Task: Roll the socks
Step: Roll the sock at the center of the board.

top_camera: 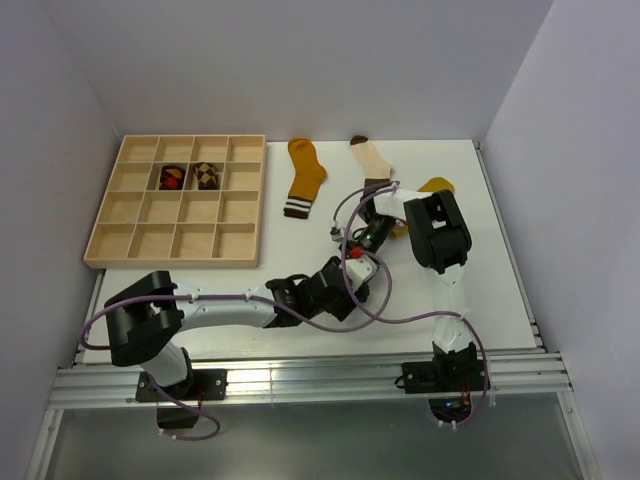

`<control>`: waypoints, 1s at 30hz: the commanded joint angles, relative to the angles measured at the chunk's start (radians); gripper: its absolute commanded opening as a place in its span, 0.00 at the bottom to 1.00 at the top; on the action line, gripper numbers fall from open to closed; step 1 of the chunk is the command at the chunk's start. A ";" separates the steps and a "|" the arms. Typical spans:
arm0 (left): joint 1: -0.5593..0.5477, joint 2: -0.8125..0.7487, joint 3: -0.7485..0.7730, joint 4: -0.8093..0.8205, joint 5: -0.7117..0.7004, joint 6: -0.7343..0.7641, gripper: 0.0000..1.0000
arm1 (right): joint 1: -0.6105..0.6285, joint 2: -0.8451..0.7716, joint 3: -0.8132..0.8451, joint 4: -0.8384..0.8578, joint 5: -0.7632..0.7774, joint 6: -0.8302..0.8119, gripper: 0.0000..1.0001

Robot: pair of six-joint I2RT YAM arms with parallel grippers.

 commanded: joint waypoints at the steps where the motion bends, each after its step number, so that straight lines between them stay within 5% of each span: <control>1: -0.074 0.026 0.014 0.075 -0.074 0.201 0.67 | -0.013 0.056 0.026 0.069 0.183 -0.044 0.21; 17: -0.063 0.049 -0.196 0.514 -0.053 0.649 0.67 | -0.013 0.079 0.061 0.026 0.190 -0.055 0.22; 30: -0.042 0.110 -0.193 0.513 0.085 0.688 0.68 | -0.016 0.107 0.069 -0.009 0.161 -0.072 0.23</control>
